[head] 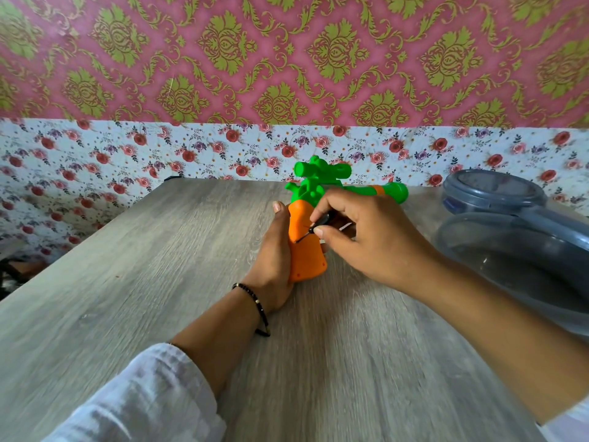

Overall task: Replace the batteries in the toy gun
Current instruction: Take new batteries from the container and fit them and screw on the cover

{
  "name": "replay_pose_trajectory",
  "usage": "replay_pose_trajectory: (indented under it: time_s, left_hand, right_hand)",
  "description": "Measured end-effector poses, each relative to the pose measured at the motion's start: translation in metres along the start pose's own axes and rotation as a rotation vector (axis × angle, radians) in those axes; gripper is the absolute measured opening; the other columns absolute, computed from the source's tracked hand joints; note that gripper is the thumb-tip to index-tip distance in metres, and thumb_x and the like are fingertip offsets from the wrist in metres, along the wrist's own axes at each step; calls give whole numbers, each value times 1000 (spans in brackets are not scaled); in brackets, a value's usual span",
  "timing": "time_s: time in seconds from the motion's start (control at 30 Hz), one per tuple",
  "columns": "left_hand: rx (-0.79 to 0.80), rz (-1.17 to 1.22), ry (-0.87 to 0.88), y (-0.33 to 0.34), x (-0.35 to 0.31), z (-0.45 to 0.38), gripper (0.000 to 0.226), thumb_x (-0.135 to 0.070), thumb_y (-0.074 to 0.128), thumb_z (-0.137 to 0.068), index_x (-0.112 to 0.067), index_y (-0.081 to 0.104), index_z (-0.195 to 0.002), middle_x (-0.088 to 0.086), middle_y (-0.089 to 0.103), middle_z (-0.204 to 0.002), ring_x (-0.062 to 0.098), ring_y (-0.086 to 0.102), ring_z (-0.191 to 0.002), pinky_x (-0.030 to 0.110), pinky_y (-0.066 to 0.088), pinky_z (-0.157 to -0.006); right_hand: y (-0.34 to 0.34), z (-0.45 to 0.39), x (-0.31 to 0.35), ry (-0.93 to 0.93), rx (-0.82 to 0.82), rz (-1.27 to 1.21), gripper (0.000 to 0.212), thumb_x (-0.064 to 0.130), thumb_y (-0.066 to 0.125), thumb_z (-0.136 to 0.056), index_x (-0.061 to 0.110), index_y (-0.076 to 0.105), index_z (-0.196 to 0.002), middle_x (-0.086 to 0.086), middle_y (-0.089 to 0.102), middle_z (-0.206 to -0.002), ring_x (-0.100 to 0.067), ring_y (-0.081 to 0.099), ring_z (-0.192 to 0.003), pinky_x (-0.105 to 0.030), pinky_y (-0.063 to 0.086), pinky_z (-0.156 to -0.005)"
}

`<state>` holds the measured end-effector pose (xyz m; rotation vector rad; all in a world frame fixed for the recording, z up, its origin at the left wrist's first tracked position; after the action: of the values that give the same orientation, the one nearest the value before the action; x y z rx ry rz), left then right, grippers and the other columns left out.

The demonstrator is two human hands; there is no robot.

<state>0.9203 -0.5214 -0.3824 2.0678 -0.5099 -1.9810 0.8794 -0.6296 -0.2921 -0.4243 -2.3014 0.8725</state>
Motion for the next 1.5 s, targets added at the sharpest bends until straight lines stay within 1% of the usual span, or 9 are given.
replay_pose_trajectory:
  time_s: [0.27, 0.43, 0.63, 0.87, 1.03, 1.17, 1.27, 1.37, 1.5]
  left_hand:
    - [-7, -8, 15, 4, -2, 3, 58, -56, 19, -97, -22, 66, -100, 12, 70, -100, 31, 61, -100, 58, 40, -99]
    - [-4, -25, 26, 3, -2, 3, 57, -56, 18, -97, -23, 63, -111, 11, 69, -111, 30, 62, -107, 56, 41, -100]
    - [-15, -13, 17, 2, -2, 3, 59, -58, 20, -96, -22, 64, -110, 13, 69, -113, 31, 61, -111, 57, 40, -104]
    - [-16, -11, 26, 2, -1, 2, 60, -59, 20, -95, -22, 62, -115, 16, 66, -118, 37, 58, -116, 61, 37, -104]
    - [-1, 16, 45, 5, -2, 3, 57, -55, 20, -97, -21, 65, -108, 14, 69, -111, 32, 62, -106, 57, 41, -101]
    - [44, -2, 32, 3, 0, 1, 61, -55, 16, -96, -18, 64, -105, 7, 74, -93, 19, 71, -86, 36, 57, -78]
    - [60, 7, 30, 0, 1, -2, 63, -58, 16, -95, -18, 64, -102, 4, 74, -86, 17, 71, -80, 30, 57, -70]
    - [51, 15, 36, 1, 1, -2, 61, -56, 17, -97, -18, 64, -101, 4, 75, -87, 15, 71, -80, 29, 57, -70]
    - [32, 28, 28, 2, 2, -1, 59, -56, 20, -97, -20, 65, -105, 9, 73, -102, 21, 69, -94, 40, 53, -87]
  right_hand:
    - [5, 5, 13, -110, 63, 441, 27, 46, 35, -90, 22, 35, -78, 0, 40, -59, -28, 44, -53, -34, 33, -47]
    - [5, 5, 13, -115, 96, 472, 23, 39, 34, -95, 17, 41, -94, -2, 48, -74, -34, 55, -65, -38, 42, -52]
    - [4, 5, 15, -59, 75, 585, 36, 49, 32, -95, 20, 33, -73, 0, 43, -67, -29, 47, -60, -32, 31, -52]
    - [8, 3, 14, -54, 178, 494, 20, 39, 35, -97, 20, 33, -93, 0, 44, -69, -30, 50, -63, -35, 36, -53]
    - [3, 4, 17, -118, 21, 653, 30, 43, 48, -88, 22, 32, -74, -7, 45, -46, -30, 49, -40, -23, 19, -42]
    - [11, 8, 14, -79, 220, 653, 33, 54, 36, -92, 22, 33, -91, -2, 48, -71, -30, 58, -73, -32, 29, -53]
    - [12, 8, 18, -112, 221, 578, 24, 39, 39, -95, 20, 33, -107, -4, 51, -80, -33, 59, -78, -35, 39, -58]
    - [15, 6, 17, -119, 238, 559, 13, 29, 39, -97, 20, 34, -104, 2, 39, -77, -34, 58, -74, -33, 31, -54]
    - [14, 8, 16, -173, 167, 659, 20, 32, 49, -93, 18, 36, -86, -4, 52, -59, -35, 58, -52, -26, 9, -39]
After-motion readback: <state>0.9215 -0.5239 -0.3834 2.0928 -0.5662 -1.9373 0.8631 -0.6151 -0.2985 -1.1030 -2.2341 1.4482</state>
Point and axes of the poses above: each hand's wrist, its own z-axis away from the middle knuckle, its own y-axis out of the palm, x = y × z, the point moved 5 cm from there along -z, towards the middle knuckle
